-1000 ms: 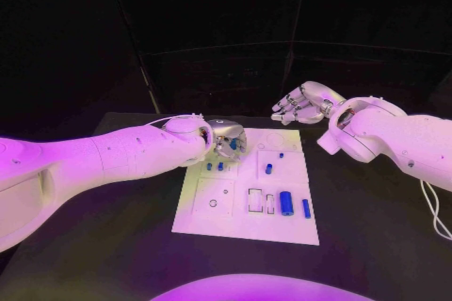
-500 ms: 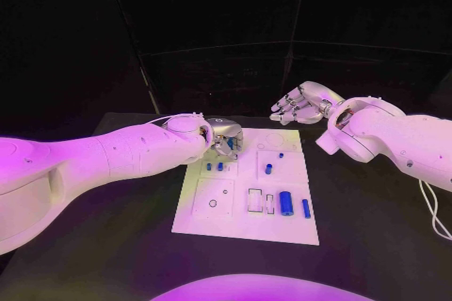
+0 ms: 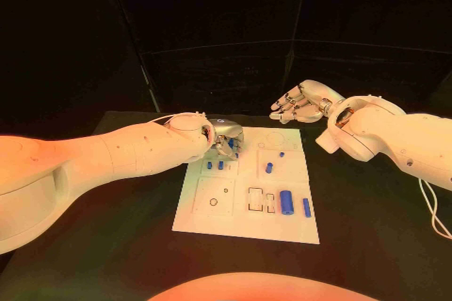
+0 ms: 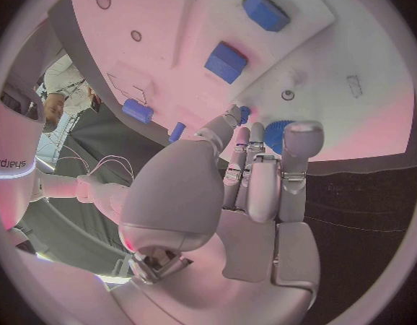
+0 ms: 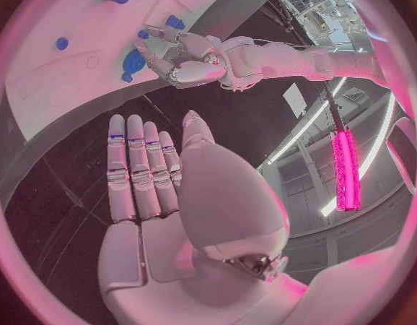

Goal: Assemble the parts on the task board

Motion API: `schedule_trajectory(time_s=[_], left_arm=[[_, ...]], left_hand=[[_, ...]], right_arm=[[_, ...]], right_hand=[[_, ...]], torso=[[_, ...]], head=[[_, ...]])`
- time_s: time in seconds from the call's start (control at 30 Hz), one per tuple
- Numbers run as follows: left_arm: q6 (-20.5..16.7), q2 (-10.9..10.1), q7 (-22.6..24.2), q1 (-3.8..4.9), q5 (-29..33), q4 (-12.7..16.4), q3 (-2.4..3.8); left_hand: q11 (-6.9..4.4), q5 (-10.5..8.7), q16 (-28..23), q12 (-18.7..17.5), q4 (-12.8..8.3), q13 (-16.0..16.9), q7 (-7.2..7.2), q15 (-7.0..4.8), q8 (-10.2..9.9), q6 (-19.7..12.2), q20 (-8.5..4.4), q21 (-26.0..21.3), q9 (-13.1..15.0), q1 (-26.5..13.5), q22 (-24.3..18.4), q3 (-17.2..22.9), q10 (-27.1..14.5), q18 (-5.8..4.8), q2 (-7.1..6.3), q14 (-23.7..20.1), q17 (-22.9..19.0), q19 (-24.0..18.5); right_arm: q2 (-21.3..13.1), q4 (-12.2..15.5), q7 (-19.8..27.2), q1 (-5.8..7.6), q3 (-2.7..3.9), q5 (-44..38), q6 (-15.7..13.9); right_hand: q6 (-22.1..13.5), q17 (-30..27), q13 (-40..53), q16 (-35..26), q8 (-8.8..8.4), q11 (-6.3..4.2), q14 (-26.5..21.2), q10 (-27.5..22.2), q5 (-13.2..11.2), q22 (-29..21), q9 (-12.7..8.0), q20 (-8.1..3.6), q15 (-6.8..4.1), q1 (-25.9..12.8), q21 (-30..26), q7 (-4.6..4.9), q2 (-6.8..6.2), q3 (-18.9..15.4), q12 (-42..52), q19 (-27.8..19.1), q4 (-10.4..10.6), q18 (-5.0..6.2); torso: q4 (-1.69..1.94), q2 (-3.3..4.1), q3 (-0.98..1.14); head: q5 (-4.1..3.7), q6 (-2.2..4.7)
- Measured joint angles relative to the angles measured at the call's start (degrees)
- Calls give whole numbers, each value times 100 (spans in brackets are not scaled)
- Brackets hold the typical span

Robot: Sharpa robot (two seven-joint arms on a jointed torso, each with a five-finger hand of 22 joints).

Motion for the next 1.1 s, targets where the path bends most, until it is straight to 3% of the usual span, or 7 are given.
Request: schedule_trajectory(time_s=[0.3, 1.1], left_arm=[[109, 2, -5, -6, -6, -26, 1], [118, 125, 9, -29, -9, -156, 16]], left_hand=[[0, 0, 0, -28, -23, -25, -21, 0, -26, 21, 3, 119, -17, 0, 117, 42, 40, 0, 0, 0, -1, 38], [-52, 0, 68, -100, -91, -122, -27, -21, -137, 158, -25, 271, -75, 20, 297, 312, 257, 1, 40, 20, 16, 66]], right_arm=[[16, -2, 0, 0, 0, 0, 2], [29, -2, -3, 0, 0, 0, 28]], right_hand=[[0, 0, 0, 0, 0, 0, 0, 0, 0, 0, 0, 0, 0, 0, 0, 0, 0, 0, 0, 0, 0, 0], [0, 1, 0, 0, 0, 0, 0, 0, 0, 1, 0, 0, 0, 0, 0, 0, 0, 0, 22, 0, 0, 0]], torso=[[1, 0, -7], [4, 1, 3]], head=[[7, -20], [-29, -46]])
